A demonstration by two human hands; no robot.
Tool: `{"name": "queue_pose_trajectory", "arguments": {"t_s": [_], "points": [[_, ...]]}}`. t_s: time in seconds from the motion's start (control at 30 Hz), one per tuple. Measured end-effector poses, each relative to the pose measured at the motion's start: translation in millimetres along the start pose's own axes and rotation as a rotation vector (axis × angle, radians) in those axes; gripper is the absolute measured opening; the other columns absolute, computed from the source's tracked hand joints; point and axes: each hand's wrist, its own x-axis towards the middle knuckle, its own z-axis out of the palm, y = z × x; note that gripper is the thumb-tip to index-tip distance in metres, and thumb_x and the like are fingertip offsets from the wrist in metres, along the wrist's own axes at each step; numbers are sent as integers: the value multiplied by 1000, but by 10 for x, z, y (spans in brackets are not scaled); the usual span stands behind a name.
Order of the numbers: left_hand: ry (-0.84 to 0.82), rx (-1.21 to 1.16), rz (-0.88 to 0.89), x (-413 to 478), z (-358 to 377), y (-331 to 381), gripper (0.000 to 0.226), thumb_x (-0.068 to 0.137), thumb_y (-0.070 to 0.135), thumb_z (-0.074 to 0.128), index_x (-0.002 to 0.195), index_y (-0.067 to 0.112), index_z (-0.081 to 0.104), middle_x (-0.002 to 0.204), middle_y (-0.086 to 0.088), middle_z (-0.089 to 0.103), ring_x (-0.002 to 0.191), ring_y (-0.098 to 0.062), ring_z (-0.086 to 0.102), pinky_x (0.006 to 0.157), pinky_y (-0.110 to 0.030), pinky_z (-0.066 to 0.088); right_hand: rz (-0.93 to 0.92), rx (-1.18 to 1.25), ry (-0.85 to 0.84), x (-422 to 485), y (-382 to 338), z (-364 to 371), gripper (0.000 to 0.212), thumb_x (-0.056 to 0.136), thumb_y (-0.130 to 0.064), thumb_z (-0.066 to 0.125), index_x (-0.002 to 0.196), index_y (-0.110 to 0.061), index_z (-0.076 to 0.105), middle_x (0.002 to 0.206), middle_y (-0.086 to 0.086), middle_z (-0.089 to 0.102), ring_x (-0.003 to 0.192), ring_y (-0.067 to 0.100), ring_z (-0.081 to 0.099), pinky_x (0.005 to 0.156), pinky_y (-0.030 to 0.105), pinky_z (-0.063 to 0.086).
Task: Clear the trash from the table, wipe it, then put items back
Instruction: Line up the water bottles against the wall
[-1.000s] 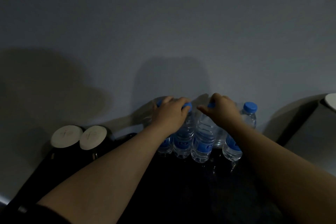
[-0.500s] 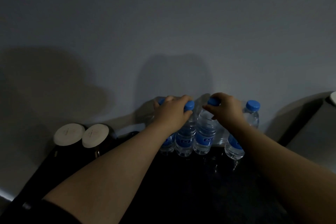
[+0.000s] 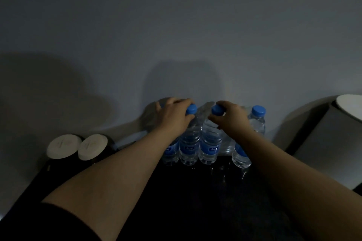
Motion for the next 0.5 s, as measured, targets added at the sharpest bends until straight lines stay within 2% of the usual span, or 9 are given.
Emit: {"name": "queue_pose_trajectory", "arguments": {"t_s": [0.1,0.23,0.33,0.4,0.5], "points": [[-20,-9,-12,-15,-8,21,36,94,33,54,129,37,48,133,6,48,134,-14,30,114,-55,12,-13,-40,36,-44,2,-96,52,88,-25,63,135,-9,46,129,12,57,106,27,61,92,39,51],[-33,69,20,-23,2,73,39,96,26,49,133,37,44,139,11,45,134,-14,26,112,-61,8,-27,-337,285,-80,140,-303,34,96,-29,47,126,-17,57,127,7,59,118,28,45,91,37,37],[-46,122,68,-7,43,183,52,97,19,44,144,34,29,153,10,26,141,-17,15,113,-62,4,80,-446,242,-47,319,-391,38,95,-23,44,132,-19,51,138,6,49,125,33,37,99,39,30],[-73,115,115,-7,80,266,59,97,17,42,148,34,19,157,9,14,144,-17,10,113,-62,1,113,-378,182,-31,401,-418,43,93,-14,44,137,-14,46,138,13,46,122,35,43,101,39,33],[-173,115,206,-37,154,356,61,98,19,40,149,38,13,159,13,10,145,-13,7,111,-63,-3,120,-251,175,-42,421,-459,43,93,-5,47,136,-10,47,132,19,51,116,36,50,96,41,41]]}}
